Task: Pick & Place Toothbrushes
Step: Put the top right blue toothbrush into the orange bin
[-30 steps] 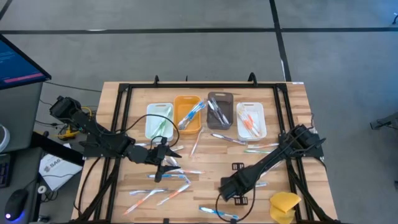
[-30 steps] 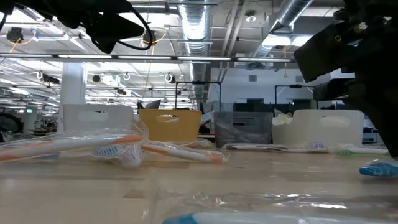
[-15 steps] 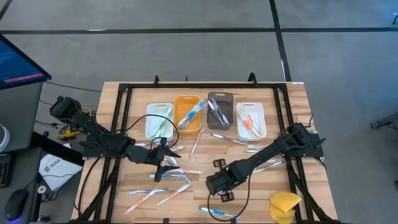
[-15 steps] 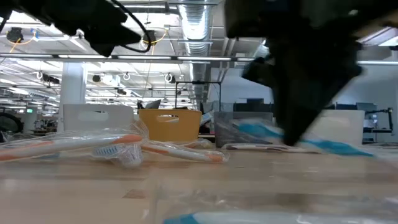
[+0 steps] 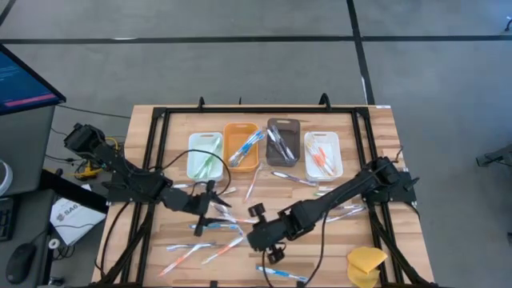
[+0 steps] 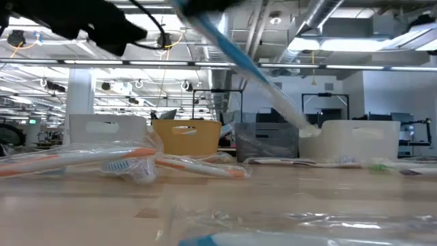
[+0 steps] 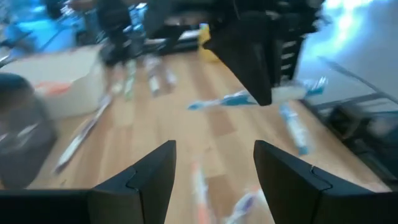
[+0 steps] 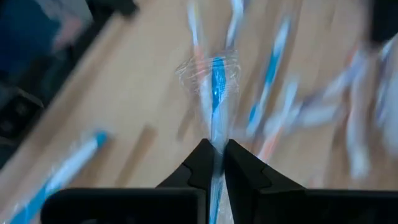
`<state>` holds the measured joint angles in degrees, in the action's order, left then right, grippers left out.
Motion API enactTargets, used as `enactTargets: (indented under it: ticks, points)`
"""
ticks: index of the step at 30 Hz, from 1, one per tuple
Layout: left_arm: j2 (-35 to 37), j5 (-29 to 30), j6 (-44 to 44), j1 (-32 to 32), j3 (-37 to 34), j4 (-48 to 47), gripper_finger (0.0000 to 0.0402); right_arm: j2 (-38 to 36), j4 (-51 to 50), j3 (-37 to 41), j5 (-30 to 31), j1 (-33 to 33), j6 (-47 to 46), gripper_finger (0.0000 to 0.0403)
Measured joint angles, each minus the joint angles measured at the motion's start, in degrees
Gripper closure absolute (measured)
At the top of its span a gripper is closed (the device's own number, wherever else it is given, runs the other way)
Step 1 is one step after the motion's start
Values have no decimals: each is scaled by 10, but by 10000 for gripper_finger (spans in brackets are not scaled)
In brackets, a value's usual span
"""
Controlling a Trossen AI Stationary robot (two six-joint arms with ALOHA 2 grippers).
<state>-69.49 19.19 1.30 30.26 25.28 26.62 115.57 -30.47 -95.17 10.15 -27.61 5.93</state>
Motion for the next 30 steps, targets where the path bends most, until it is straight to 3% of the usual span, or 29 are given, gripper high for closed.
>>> enactTargets:
  ticks: [7,18,30]
  points:
    - [0,-63,-53,6,0,45,192,-1,39,-49,3,-1,83,386]
    - [0,-65,-119,3,0,112,192,-1,117,-54,9,20,143,386]
    - [0,-65,-120,0,0,112,192,-1,226,-54,81,26,206,384]
